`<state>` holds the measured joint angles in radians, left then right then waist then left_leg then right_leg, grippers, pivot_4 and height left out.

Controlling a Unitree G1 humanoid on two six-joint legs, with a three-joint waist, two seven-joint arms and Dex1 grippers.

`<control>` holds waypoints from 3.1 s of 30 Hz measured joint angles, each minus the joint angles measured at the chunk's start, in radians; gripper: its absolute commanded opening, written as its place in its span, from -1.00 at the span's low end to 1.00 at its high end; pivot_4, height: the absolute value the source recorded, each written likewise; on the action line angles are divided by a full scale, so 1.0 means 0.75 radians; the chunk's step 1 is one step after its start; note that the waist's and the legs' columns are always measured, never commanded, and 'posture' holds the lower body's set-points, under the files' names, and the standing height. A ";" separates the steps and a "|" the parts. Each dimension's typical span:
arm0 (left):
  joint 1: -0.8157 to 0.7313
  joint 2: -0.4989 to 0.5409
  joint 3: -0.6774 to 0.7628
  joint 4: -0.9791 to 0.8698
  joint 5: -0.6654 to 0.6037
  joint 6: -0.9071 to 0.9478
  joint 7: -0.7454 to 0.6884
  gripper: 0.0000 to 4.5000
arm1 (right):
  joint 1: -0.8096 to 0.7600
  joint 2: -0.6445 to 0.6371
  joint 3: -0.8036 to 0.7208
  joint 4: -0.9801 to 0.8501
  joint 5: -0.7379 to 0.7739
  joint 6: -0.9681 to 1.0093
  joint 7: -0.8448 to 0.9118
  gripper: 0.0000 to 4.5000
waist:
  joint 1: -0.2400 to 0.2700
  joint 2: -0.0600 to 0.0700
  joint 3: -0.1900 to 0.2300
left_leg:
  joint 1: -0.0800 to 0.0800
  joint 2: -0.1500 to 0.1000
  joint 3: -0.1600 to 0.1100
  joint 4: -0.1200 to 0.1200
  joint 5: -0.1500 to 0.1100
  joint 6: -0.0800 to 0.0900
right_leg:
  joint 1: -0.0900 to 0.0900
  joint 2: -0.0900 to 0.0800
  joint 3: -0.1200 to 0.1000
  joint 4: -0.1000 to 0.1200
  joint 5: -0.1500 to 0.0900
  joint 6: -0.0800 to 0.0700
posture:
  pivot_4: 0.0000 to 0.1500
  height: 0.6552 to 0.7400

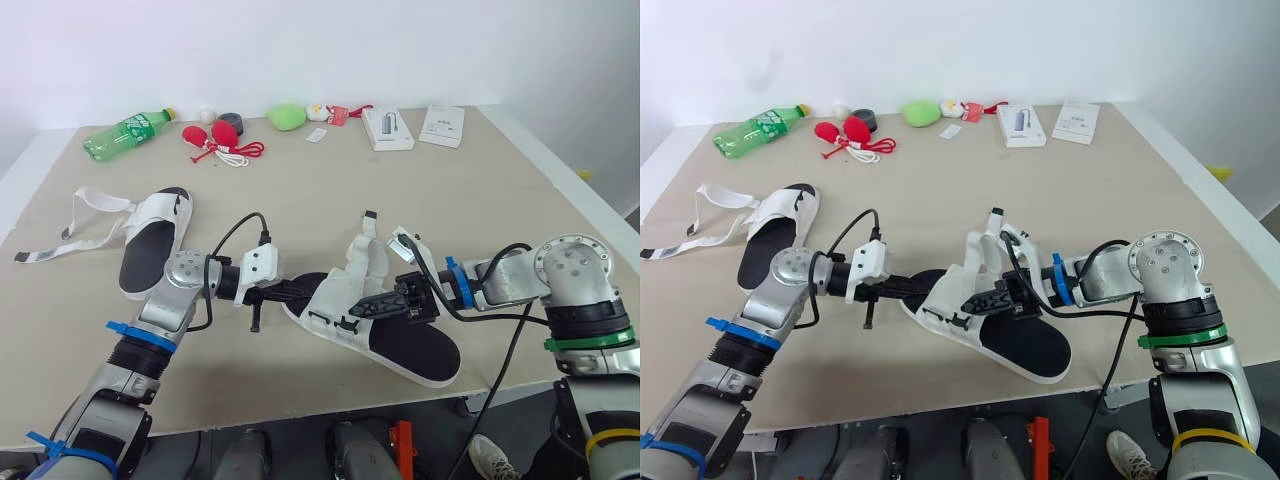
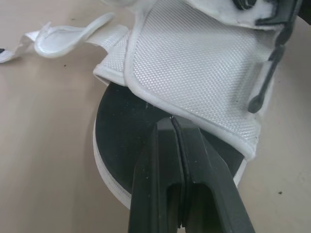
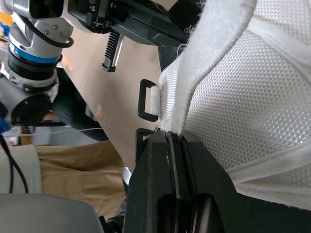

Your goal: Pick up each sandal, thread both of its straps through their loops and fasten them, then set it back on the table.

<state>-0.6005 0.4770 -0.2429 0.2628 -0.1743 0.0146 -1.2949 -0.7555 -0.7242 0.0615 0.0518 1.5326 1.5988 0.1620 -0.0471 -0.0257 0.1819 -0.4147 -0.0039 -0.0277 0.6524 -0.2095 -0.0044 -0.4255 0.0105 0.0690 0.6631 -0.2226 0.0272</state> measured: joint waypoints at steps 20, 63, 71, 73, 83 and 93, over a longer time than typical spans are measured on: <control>0.009 0.012 -0.006 0.002 0.001 -0.022 -0.010 -1.00 | 0.075 -0.237 -0.073 -0.122 0.044 0.023 0.176 -0.96 | 0.000 0.000 0.000 | 0.000 0.000 0.000 0.000 -0.001 0.002 | -0.001 0.000 0.002 -0.001 0.000 0.001 | 1.00 1.00; 0.027 0.011 -0.005 -0.013 0.023 0.036 0.070 -1.00 | -0.286 -0.072 0.195 0.091 -0.930 -0.168 0.959 -0.96 | 0.000 0.000 0.000 | 0.000 0.000 0.004 0.001 -0.002 0.003 | -0.003 -0.001 0.004 -0.001 0.001 0.003 | 1.00 1.00; 0.048 0.018 -0.003 -0.059 0.023 0.074 0.091 -1.00 | -0.307 -0.070 0.142 0.028 -0.927 -0.114 0.979 -0.96 | 0.001 0.000 0.000 | 0.000 0.000 0.000 0.001 -0.002 0.003 | -0.003 -0.001 0.004 -0.001 0.001 0.003 | 1.00 1.00; 0.048 0.020 -0.003 -0.061 0.024 0.076 0.091 -1.00 | -0.318 -0.044 0.093 0.023 -0.917 -0.076 0.971 -0.96 | 0.000 0.000 0.000 | 0.000 0.000 0.000 0.001 -0.002 0.003 | -0.003 -0.001 0.004 -0.001 0.001 0.003 | 1.00 1.00; 0.044 0.019 -0.014 -0.065 0.026 0.064 0.088 -1.00 | -0.324 0.061 0.026 -0.012 -0.748 0.019 0.894 -0.96 | 0.000 0.000 0.000 | 0.000 0.000 -0.001 0.001 -0.002 0.003 | -0.002 -0.002 0.003 -0.001 0.001 0.003 | 1.00 1.00; 0.044 0.018 -0.015 -0.064 0.025 0.064 0.091 -1.00 | -0.290 0.054 0.128 0.047 -0.744 0.023 0.854 -0.96 | 0.000 0.000 0.000 | 0.000 -0.001 -0.001 0.001 -0.002 0.003 | -0.002 -0.002 0.003 -0.001 0.001 0.003 | 1.00 1.00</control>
<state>-0.5678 0.4904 -0.2539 0.2149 -0.1558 0.0630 -1.2270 -0.9730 -0.6839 0.1577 0.0870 0.9748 1.6163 0.8024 -0.0468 -0.0257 0.1818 -0.4149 -0.0043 -0.0283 0.6531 -0.2107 -0.0025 -0.4270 0.0089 0.0715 0.6625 -0.2220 0.0292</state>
